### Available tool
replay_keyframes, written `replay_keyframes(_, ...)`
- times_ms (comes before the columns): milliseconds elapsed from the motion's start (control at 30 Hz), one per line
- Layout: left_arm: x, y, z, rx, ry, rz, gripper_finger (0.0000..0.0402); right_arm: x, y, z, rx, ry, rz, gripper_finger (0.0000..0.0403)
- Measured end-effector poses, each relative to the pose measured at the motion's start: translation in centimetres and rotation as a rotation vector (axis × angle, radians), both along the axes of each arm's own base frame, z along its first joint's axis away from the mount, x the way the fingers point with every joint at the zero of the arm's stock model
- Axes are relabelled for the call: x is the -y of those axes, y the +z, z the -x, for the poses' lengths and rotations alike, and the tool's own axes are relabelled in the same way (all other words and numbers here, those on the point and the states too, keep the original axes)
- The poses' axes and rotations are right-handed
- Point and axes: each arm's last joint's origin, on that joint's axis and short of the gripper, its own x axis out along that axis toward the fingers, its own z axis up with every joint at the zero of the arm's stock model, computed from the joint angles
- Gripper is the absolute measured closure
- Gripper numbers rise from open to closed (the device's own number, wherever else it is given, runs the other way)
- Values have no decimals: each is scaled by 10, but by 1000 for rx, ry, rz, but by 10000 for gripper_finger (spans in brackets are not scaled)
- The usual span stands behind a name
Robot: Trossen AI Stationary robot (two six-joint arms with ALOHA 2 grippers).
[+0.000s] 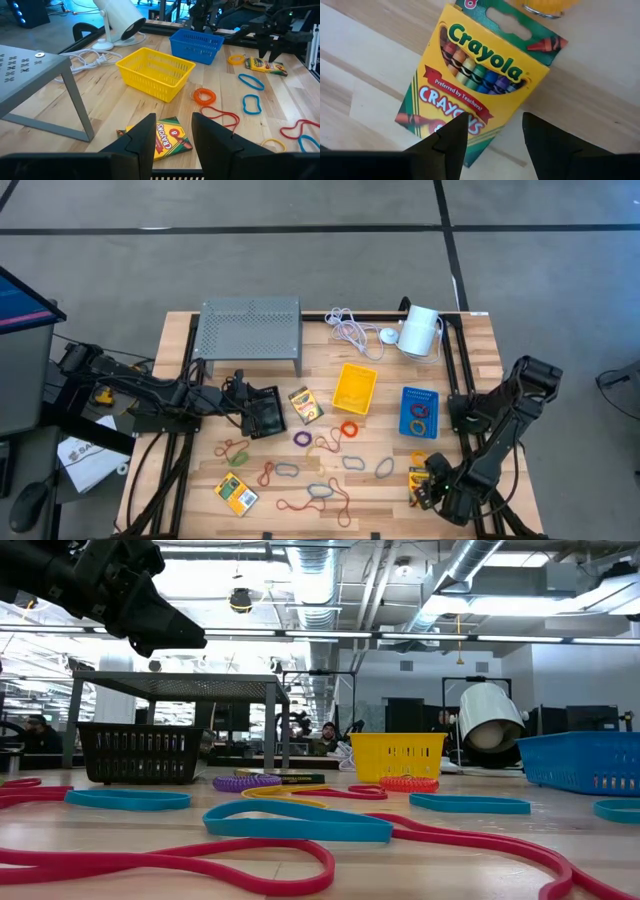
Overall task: Pick & Place Office Desk Supplies
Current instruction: Put the yellow crayon box into the yellow bin
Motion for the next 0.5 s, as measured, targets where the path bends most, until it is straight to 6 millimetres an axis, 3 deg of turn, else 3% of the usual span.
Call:
replay_keyframes(300, 0, 0, 0, 0, 0, 0, 279, -7, -13, -5, 12, -1, 8, 227)
replay_keyframes(500, 0, 0, 0, 1, 0, 2, 279, -8, -13, -5, 23, -4, -2, 280)
